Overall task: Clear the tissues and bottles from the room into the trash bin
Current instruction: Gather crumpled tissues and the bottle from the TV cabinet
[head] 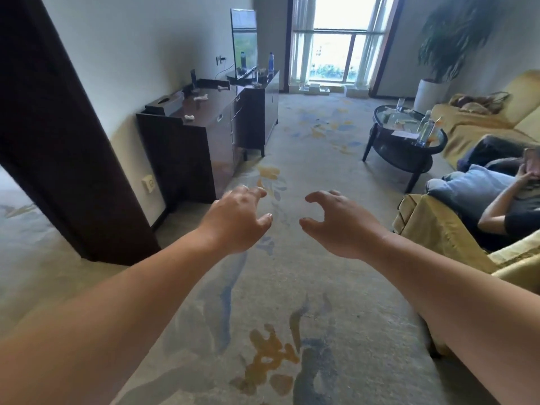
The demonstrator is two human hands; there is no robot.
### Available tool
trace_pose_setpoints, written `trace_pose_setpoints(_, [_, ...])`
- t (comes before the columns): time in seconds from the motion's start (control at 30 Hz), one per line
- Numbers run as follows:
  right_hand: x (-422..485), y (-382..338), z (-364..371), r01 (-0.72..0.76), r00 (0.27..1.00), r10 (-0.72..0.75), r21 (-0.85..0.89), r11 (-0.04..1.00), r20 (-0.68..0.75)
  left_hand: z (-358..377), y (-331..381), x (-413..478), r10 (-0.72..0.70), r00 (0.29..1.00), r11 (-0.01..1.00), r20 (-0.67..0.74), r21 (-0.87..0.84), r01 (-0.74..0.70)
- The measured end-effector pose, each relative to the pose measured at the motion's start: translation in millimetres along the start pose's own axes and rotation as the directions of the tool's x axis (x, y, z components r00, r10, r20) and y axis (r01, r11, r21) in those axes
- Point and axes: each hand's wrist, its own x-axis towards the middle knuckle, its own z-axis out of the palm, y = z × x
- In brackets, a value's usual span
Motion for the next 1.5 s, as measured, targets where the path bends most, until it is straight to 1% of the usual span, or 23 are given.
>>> trace_pose_setpoints(0.17, [72.8, 7.2, 0.0, -0.016, 1.000, 0.016, -0.012, 1.000, -0.010, -2.3, -18.8, 73.0, 0.039, 0.999, 0.999, 0.008, -0.003, -0.039])
trace_pose_setpoints(0.37, [154.3, 33.4, 9.6, -0.022, 0.999, 0.022, -0.013, 1.000, 0.024, 7.5, -37.0, 159.5, 0.025, 1.000, 1.000, 0.015, 0.011, -0.025])
trace_pose_setpoints(0.53, [234.2, 69.9, 8.7, -0.003, 0.999, 0.002, 0.012, 1.000, 0.036, 22.4, -34.0, 244.2, 0.011, 1.000, 1.000, 0.014, 0.015, -0.011])
trace_pose_setpoints(0.7, [319.7, 111.6, -7.4, 0.010, 0.998, -0.011, 0.027, 1.000, 0.061, 32.1, -19.8, 335.3, -0.019, 1.000, 1.000, 0.018, 0.018, 0.019])
trace_pose_setpoints(0.9, [412.7, 143.6, -22.4, 0.047, 0.996, -0.048, 0.017, 0.999, 0.074, 38.2, -18.6, 424.8, -0.076, 0.997, 0.996, 0.007, -0.039, 0.077])
trace_pose_setpoints(1.07, [484.4, 154.7, -18.1, 0.072, 0.993, -0.073, 0.017, 0.997, 0.095, 39.0, -36.4, 491.7, -0.101, 0.995, 0.994, -0.009, -0.040, 0.101])
trace_pose_setpoints(1.3, [597.5, 150.0, -3.4, 0.064, 0.995, -0.065, 0.013, 0.998, 0.071, 37.2, -82.4, 600.0, -0.076, 0.997, 0.996, -0.015, -0.046, 0.075])
trace_pose_setpoints(1.5, [700.6, 135.4, 1.6, 0.027, 0.998, -0.027, 0.009, 1.000, 0.054, 9.6, -129.8, 697.8, -0.048, 0.999, 0.998, -0.018, -0.038, 0.047])
